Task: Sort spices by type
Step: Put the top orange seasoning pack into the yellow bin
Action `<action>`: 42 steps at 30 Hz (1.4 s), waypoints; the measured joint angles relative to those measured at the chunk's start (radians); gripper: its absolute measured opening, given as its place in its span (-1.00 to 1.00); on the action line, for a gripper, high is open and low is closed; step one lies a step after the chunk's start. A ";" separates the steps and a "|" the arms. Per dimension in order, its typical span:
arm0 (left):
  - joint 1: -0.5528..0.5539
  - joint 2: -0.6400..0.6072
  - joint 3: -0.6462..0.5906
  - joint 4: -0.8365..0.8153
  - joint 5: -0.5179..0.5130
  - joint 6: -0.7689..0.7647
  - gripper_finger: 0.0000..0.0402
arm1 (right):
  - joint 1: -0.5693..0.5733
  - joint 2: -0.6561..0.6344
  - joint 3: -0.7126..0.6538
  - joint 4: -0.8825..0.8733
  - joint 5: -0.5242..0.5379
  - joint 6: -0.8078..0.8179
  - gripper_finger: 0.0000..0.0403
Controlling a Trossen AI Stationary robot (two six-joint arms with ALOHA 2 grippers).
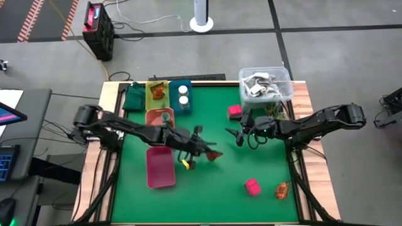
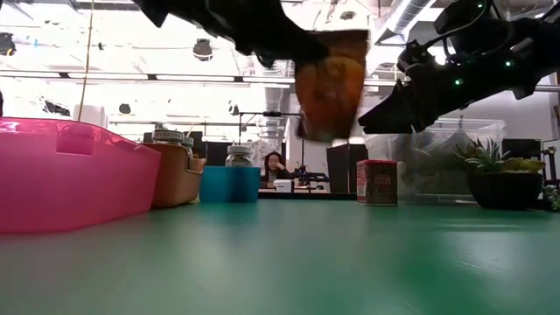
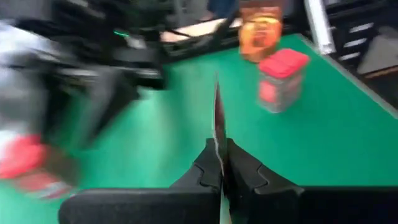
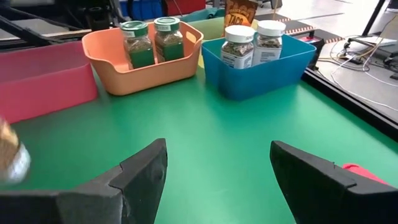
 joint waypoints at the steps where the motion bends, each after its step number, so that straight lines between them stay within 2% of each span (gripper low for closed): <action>1: 0.010 -0.031 0.000 -0.032 -0.014 0.022 -1.00 | 0.000 0.000 0.000 0.000 0.000 0.000 0.54; 10: 0.170 -0.277 0.000 -0.283 -0.092 0.150 -1.00 | 0.000 0.000 0.000 0.004 0.000 -0.003 0.54; 16: 0.277 -0.379 0.000 -0.390 -0.180 0.203 -1.00 | 0.000 0.000 0.000 -0.001 0.000 -0.004 0.54; 23: 0.405 -0.438 -0.001 -0.547 -0.319 0.166 -1.00 | 0.000 0.017 0.000 -0.011 0.000 0.001 0.54; 29: 0.515 -0.487 -0.119 -0.538 -0.363 0.113 -1.00 | 0.000 0.031 0.000 0.001 0.000 0.006 0.54; 42: 0.687 -0.654 -0.483 -0.250 -0.377 0.025 -1.00 | 0.000 0.031 0.000 0.018 0.000 0.012 0.54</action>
